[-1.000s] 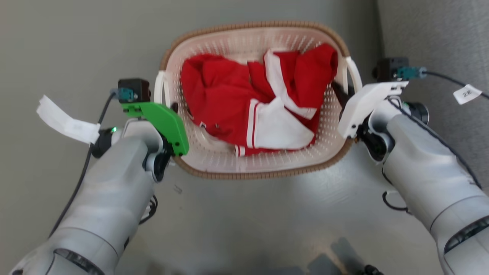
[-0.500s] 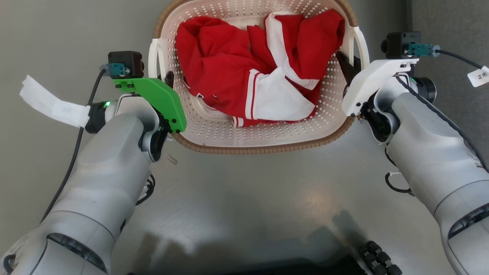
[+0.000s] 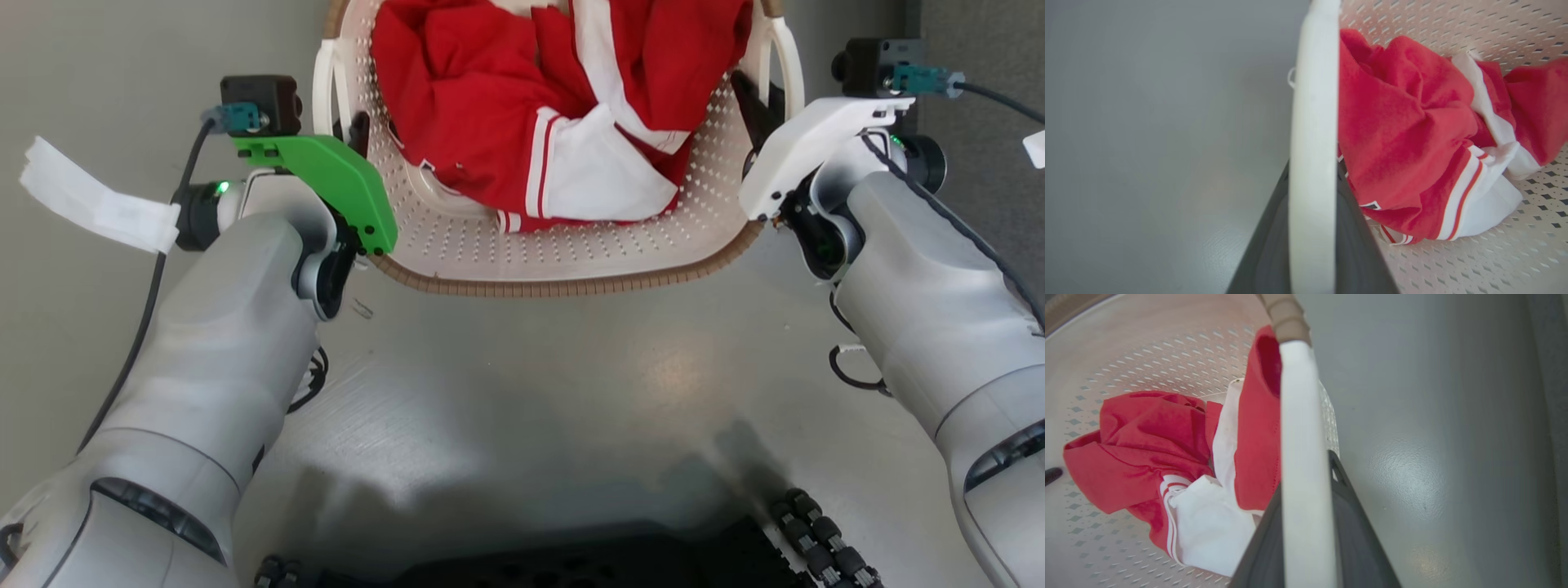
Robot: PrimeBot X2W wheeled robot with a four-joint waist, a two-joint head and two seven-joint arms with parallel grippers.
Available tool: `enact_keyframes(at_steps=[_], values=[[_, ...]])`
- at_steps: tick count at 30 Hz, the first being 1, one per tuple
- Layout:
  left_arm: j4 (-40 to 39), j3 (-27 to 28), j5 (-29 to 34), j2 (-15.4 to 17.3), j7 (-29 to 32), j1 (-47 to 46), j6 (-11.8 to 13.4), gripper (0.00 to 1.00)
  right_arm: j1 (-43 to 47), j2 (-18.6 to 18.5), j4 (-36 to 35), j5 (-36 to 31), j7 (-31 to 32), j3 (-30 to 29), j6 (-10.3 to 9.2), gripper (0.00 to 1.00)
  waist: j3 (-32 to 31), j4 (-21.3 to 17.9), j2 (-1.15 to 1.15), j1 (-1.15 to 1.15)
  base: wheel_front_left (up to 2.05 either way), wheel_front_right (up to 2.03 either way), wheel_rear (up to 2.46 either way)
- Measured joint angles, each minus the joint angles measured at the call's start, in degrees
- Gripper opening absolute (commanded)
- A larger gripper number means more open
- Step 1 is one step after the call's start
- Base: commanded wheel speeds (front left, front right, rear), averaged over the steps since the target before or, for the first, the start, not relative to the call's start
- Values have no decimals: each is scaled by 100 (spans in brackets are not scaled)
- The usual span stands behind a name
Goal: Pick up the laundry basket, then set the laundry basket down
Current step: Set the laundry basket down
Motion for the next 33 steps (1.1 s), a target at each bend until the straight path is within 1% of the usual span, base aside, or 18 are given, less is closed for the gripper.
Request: enact_keyframes(at_steps=[23, 33], values=[[34, -190, -20, 4, -196, -370, -8, 0, -292, -18, 60, 200, -243, 42, 2, 0, 642, 36, 0, 0, 0, 0, 0], [80, -299, -79, 9, -253, -372, -58, 0, -318, -3, 140, 252, -293, 108, 3, 0, 727, 48, 0, 0, 0, 0, 0]])
